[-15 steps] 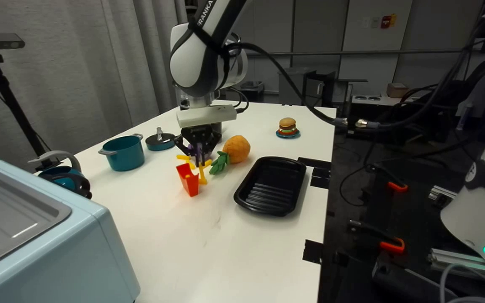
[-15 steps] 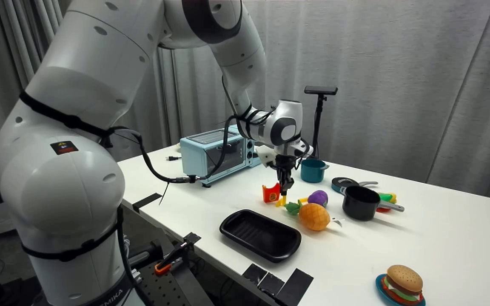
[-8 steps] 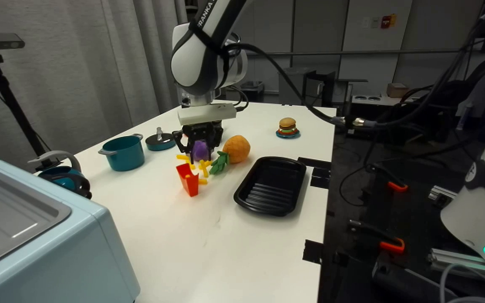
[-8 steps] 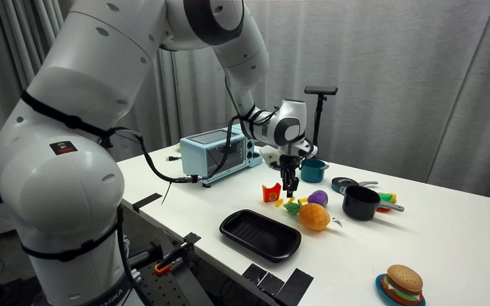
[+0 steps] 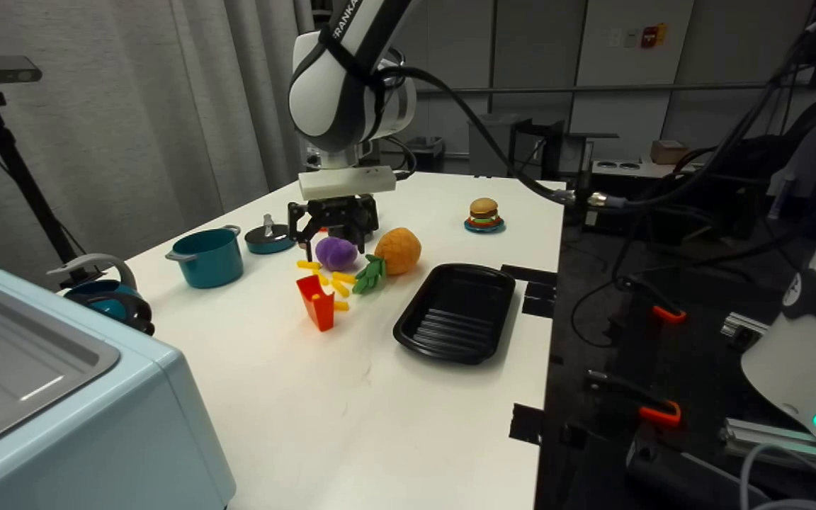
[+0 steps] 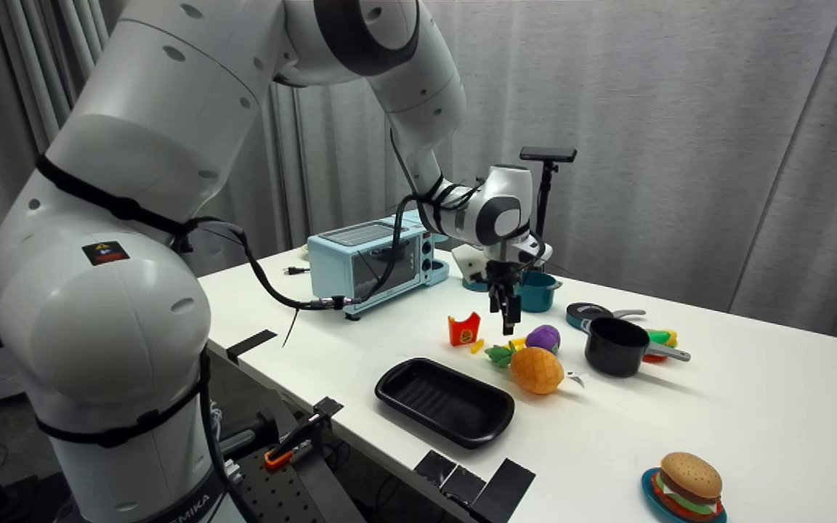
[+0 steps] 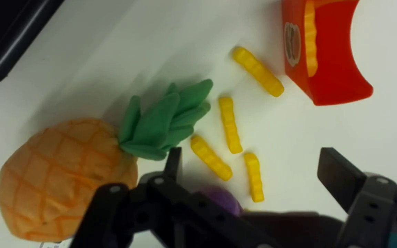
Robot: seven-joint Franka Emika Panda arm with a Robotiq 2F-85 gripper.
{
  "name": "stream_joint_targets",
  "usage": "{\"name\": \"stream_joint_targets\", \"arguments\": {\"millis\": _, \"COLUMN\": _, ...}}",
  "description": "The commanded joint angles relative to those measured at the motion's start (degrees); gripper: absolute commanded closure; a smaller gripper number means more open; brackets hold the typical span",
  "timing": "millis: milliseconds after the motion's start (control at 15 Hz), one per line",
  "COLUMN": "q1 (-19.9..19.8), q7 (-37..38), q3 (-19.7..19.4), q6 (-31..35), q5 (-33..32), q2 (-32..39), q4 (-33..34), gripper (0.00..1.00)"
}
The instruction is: Remove three yellow objects from the orange bowl
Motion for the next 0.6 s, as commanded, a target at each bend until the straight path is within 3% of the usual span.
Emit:
{"name": "stream_joint_targets", "arguments": {"millis": 0, "q1": 0.7, "q7": 0.5, "q3": 0.0, "q6": -1.0, "q5": 0.7, "q2": -1.3, "q4": 0.0, "gripper": 0.00}}
{"name": "stream_joint_targets", "arguments": {"millis": 400, "q1": 3.0, "q7": 2.5, "q3": -1.0, "q6": -0.4, "q5": -0.9, "q2": -3.4, "q4": -1.9, "gripper": 0.00}}
{"name": "stream_joint_targets", "arguments": {"millis": 533, "q1": 1.8, "q7": 0.6, "q3": 0.0, "q6": -0.1, "q5": 0.0, "q2": -1.5, "q4": -0.3, "gripper": 0.00}}
